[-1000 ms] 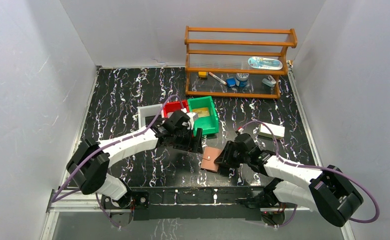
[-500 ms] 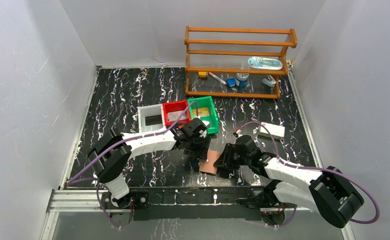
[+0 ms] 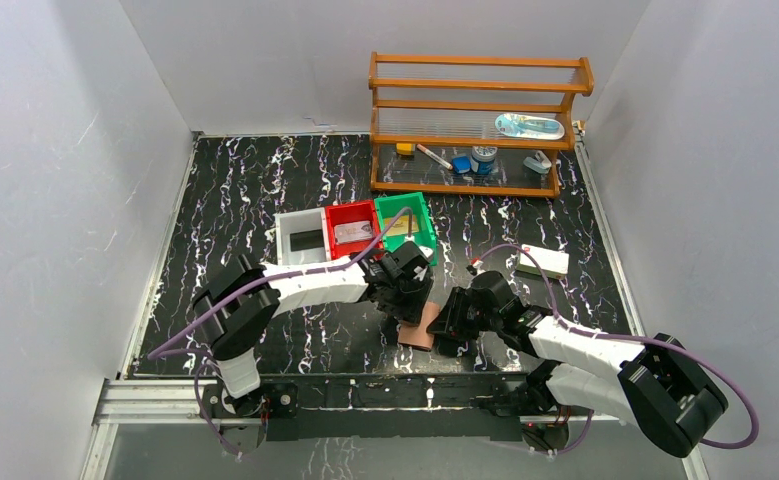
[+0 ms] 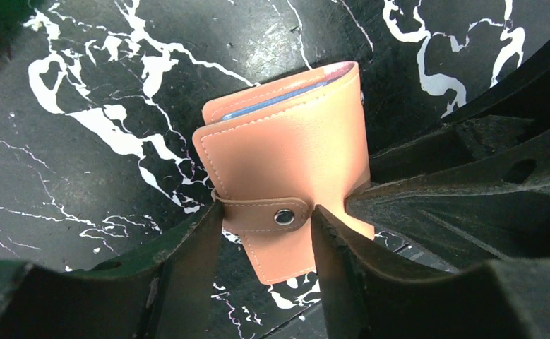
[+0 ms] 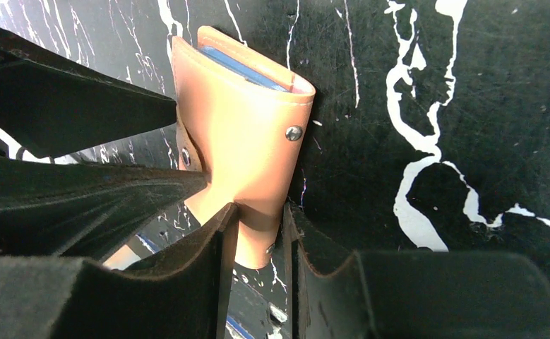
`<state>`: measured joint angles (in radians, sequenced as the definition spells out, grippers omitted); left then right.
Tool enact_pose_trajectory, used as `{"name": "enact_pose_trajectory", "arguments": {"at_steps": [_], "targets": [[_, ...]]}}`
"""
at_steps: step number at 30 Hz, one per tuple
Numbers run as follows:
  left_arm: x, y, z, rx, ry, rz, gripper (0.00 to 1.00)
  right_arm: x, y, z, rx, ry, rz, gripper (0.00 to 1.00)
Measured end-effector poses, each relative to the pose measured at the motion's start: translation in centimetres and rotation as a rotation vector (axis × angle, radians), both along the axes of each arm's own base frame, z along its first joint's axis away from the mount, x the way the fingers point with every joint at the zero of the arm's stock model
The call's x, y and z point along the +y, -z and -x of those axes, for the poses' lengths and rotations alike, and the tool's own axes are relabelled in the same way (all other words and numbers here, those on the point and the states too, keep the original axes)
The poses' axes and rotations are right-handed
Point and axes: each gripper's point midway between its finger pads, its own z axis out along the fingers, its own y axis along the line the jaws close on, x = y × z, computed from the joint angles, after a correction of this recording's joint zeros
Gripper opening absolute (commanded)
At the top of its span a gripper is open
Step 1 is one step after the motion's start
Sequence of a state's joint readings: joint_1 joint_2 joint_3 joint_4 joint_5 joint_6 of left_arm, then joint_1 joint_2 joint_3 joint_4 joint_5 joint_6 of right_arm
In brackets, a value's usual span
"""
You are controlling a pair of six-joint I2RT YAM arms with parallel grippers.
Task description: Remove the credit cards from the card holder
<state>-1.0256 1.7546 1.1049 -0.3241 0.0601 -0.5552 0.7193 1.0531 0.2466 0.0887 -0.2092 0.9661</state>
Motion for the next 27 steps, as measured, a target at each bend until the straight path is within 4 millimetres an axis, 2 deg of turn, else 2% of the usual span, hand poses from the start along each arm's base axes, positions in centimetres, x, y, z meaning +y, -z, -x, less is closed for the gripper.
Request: {"name": "enact_pose_trajectory", "arguments": {"at_steps": [3, 7, 12, 14, 19, 27], "targets": [[-0.36, 0.1, 0.26, 0.001, 0.014, -0.005, 0.56, 0.02, -0.02, 0.0, 0.002, 0.002, -0.001, 0.38], [-0.66, -0.06, 0.48, -0.008, 0.028, -0.019, 0.56, 0.02, -0.02, -0.01, 0.002, 0.003, -0.002, 0.39], [-0.32, -0.03, 0.42, -0.026, 0.03, -0.052, 0.41, 0.02, -0.02, 0.0, 0.004, 0.004, -0.002, 0.39], [-0.16, 0.29, 0.3, -0.027, 0.032, -0.074, 0.39, 0.02, -0.02, -0.01, 0.005, 0.005, -0.002, 0.39], [-0.34, 0.47, 0.29, -0.034, 0.041, -0.113, 0.45, 0.03, -0.03, -0.01, 0.008, 0.009, -0.004, 0.39], [-0.39, 0.39, 0.27, -0.08, 0.036, -0.151, 0.24, 0.03, -0.04, -0.03, 0.013, 0.014, -0.006, 0.39]]}}
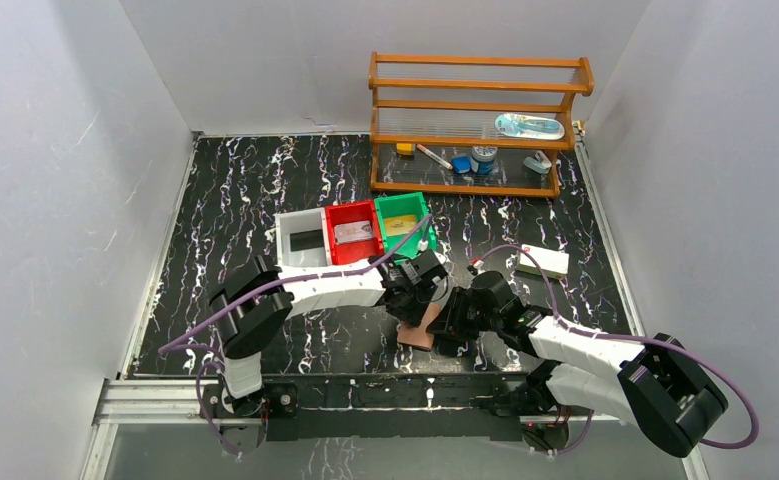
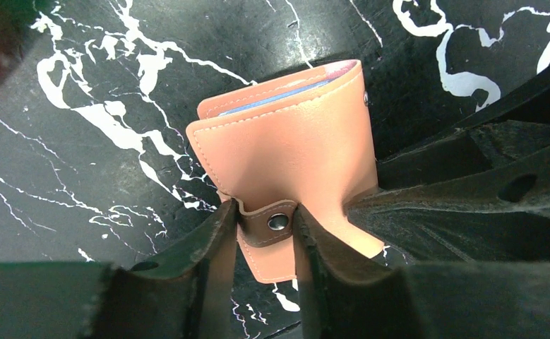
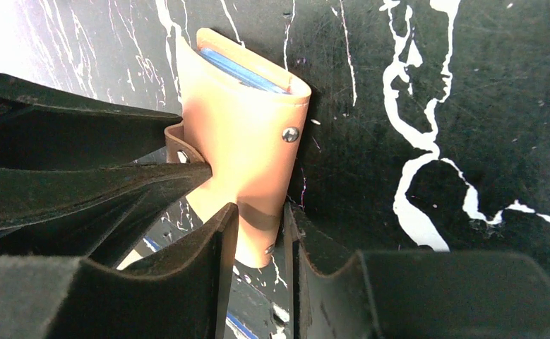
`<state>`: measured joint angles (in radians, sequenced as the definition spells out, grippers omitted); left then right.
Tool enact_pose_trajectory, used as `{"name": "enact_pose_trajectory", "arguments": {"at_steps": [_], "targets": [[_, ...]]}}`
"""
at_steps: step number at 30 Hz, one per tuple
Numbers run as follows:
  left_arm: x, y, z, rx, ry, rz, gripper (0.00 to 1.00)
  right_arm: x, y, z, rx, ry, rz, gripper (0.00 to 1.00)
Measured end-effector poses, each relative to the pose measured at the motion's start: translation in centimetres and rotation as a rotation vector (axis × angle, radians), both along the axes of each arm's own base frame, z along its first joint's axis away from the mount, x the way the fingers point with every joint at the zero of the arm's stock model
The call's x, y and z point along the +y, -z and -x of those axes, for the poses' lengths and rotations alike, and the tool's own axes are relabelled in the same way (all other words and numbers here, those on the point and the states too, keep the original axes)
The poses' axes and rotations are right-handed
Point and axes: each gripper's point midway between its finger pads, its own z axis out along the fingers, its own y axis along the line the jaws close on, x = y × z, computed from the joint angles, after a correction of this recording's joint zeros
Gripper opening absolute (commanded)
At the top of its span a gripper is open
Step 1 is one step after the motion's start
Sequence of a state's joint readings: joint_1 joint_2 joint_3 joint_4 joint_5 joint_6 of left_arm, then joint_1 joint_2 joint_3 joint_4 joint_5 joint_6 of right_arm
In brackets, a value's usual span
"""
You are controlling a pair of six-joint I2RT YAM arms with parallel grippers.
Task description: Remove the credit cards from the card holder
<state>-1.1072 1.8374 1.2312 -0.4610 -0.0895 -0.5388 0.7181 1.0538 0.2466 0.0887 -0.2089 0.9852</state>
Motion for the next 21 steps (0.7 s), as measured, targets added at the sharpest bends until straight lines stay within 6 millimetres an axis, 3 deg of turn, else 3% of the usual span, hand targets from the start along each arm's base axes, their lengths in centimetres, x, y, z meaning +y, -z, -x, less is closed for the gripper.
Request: {"name": "enact_pose_trajectory", "arguments": {"at_steps": [12, 21], "targets": [[0.0, -0.3, 0.2, -0.034, -0.022, 0.065, 0.18, 0.1, 0.1, -0.3, 0.029, 0.012, 0.022, 0.4], [1.1, -0.6, 0.3, 0.052, -0.094, 0.247, 0.17, 0.0, 0.1, -0.5, 0.041, 0.01, 0.05, 0.42]]}}
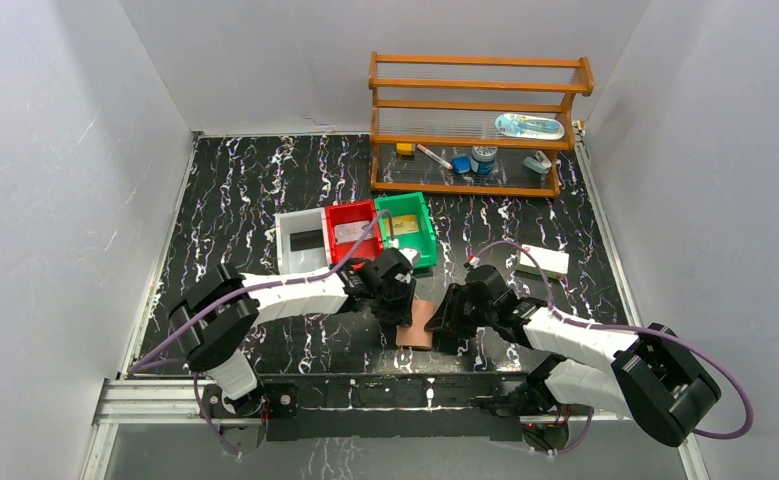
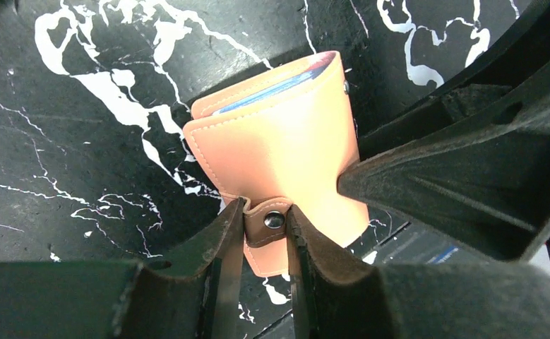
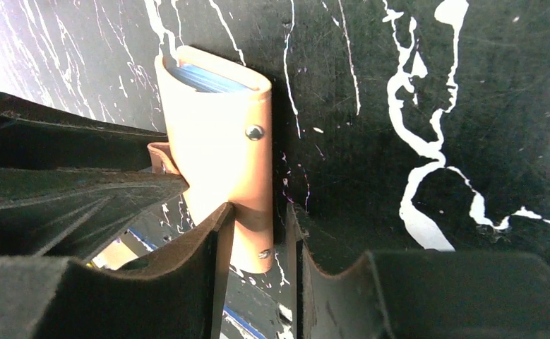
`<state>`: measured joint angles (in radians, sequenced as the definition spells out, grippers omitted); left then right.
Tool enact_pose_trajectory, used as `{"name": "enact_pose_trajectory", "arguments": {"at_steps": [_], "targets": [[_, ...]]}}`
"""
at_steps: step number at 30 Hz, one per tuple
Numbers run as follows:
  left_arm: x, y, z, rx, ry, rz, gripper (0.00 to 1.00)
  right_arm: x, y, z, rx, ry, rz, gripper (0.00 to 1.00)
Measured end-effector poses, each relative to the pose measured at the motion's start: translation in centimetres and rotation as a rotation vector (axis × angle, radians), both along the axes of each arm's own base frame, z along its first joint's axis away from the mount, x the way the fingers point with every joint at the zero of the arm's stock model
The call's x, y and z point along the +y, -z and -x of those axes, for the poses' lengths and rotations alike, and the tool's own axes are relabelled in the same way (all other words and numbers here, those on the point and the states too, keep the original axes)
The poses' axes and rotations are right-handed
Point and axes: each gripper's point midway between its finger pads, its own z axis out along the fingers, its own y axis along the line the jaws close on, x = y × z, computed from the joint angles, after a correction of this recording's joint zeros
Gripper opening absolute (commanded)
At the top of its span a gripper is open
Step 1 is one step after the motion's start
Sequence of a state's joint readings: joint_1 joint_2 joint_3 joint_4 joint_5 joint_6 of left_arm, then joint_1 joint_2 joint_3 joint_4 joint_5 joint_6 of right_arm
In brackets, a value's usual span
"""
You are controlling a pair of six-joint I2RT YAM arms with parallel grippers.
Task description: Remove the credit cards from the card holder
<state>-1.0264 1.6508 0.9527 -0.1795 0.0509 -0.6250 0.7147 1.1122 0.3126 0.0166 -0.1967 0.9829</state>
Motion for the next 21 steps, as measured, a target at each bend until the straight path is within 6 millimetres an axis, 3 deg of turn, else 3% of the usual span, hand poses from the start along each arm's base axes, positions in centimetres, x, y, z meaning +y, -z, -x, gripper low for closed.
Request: {"name": "enact_pose_trajectory", "arguments": {"at_steps": [8, 10, 13, 16, 21], "targets": [[0.0, -0.2, 0.6, 0.096, 0.013, 0.112, 0.19, 0.0, -0.2, -0.3, -0.004, -0.017, 0.028, 0.47], [0.2, -0.1, 1.0, 0.105, 0.021, 0.125, 0.25, 0.1, -0.2, -0.4, -0.006, -0.028, 0.036, 0.49], [0.4, -0.3, 1.5, 0.119, 0.025, 0.136, 0.41, 0.3, -0.4, -0.4, -0.001, -0.046, 0.04, 0.57], [0.4, -0.5, 1.4, 0.115, 0.024, 0.139, 0.59, 0.5, -0.6, -0.7, 0.001, -0.059, 0.059, 0.58], [1.2, -0.5, 1.0, 0.095, -0.01, 0.101, 0.68, -0.5, -0.5, -1.9, 0.005, -0.029, 0.167, 0.56]]}}
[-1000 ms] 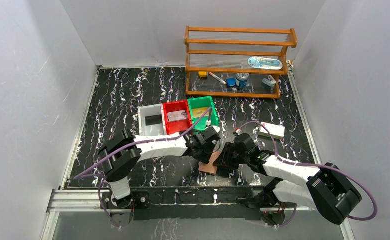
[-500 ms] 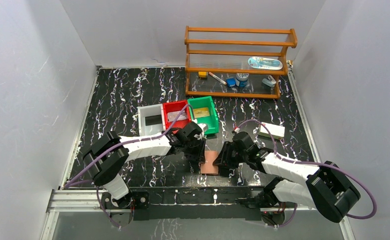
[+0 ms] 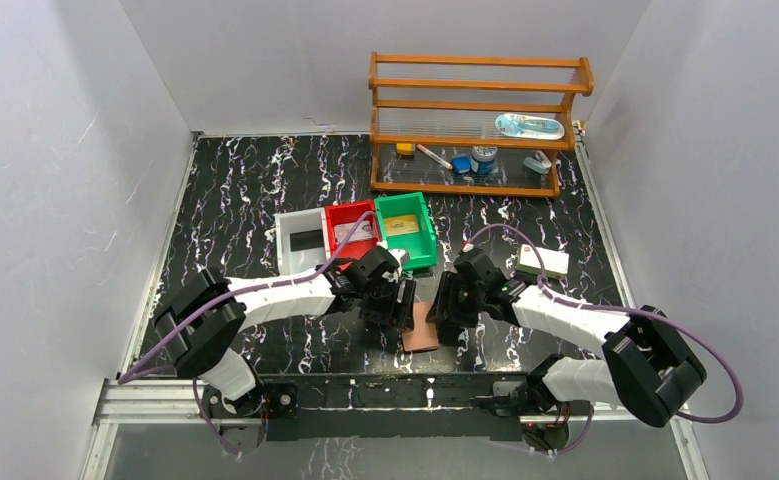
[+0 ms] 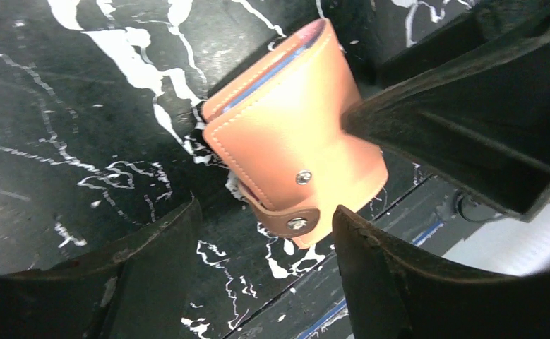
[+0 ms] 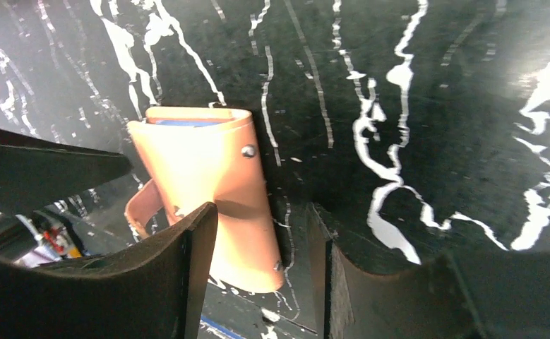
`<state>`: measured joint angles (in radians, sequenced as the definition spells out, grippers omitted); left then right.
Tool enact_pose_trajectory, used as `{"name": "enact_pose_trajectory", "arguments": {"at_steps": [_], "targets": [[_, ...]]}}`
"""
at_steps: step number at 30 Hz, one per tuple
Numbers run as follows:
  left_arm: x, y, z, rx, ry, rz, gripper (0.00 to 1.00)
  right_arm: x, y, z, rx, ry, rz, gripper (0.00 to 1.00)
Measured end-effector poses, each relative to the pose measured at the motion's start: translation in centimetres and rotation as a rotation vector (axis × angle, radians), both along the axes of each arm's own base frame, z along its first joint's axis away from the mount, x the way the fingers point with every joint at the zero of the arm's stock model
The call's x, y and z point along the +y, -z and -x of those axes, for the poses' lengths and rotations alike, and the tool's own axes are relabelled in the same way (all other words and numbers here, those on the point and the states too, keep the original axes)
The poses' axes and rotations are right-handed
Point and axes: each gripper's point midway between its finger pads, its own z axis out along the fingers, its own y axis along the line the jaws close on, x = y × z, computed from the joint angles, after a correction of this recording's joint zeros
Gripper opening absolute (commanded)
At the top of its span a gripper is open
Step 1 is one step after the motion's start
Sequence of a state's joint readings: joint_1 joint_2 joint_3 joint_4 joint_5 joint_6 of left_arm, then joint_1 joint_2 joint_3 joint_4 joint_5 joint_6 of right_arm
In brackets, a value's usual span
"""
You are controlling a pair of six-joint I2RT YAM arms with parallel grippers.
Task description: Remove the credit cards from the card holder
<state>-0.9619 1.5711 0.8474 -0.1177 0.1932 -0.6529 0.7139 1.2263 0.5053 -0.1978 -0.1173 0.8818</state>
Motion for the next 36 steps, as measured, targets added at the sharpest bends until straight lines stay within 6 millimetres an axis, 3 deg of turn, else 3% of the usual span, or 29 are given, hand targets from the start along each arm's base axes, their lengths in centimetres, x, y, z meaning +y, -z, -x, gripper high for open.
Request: {"name": "enact_pose_trajectory", "arguments": {"at_steps": [7, 19, 23, 28, 36], "targets": [[1.4, 0.4, -0.7, -0.026, -0.046, -0.082, 0.67, -1.2, -0.7, 0.2, -0.035, -0.012, 0.044, 0.49], [3.8, 1.0, -1.4, -0.047, -0.128, -0.202, 0.61, 1.8, -3.7, 0.5, -0.059, -0.082, -0.148, 0.49], [3.5, 0.9, -1.3, -0.038, -0.137, -0.189, 0.51, 2.4, -4.0, 0.7, -0.051, -0.088, -0.192, 0.49], [2.9, 0.7, -1.1, -0.018, -0.14, -0.161, 0.45, 2.7, -4.2, 0.9, -0.039, -0.09, -0.21, 0.49], [2.5, 0.0, -1.4, -0.013, -0.155, -0.161, 0.5, 2.7, -3.5, 1.3, -0.013, -0.088, -0.212, 0.48]]}}
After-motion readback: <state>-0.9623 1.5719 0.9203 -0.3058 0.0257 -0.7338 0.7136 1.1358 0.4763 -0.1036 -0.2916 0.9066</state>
